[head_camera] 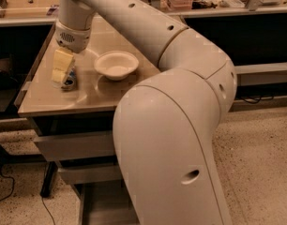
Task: Place redbull can into bottom drawer
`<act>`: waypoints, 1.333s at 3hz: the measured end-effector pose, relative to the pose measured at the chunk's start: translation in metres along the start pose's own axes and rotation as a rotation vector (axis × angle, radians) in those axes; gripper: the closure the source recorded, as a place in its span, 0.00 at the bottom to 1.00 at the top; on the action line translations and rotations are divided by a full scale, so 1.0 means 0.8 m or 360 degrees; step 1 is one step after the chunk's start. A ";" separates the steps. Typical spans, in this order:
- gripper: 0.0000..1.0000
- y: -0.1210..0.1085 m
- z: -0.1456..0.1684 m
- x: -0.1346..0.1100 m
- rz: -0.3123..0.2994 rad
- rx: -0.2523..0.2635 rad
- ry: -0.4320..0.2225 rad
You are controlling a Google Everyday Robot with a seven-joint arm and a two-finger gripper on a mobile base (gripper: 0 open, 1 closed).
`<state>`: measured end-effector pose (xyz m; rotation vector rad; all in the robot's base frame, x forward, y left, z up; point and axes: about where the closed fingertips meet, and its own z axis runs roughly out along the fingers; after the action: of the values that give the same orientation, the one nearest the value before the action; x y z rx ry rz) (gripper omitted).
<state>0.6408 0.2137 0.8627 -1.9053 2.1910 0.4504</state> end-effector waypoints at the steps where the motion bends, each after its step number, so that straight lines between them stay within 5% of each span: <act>1: 0.00 -0.013 -0.008 -0.006 0.0046 0.0039 0.0019; 2: 0.00 -0.040 0.023 -0.035 0.0084 0.0012 0.0001; 4: 0.00 -0.048 0.029 -0.031 0.0151 0.0040 0.0032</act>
Offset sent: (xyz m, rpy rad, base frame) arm 0.0365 0.0144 0.0059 -0.0541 0.0332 -0.0661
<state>0.6811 0.2402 0.8457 -1.8067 2.2961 0.4192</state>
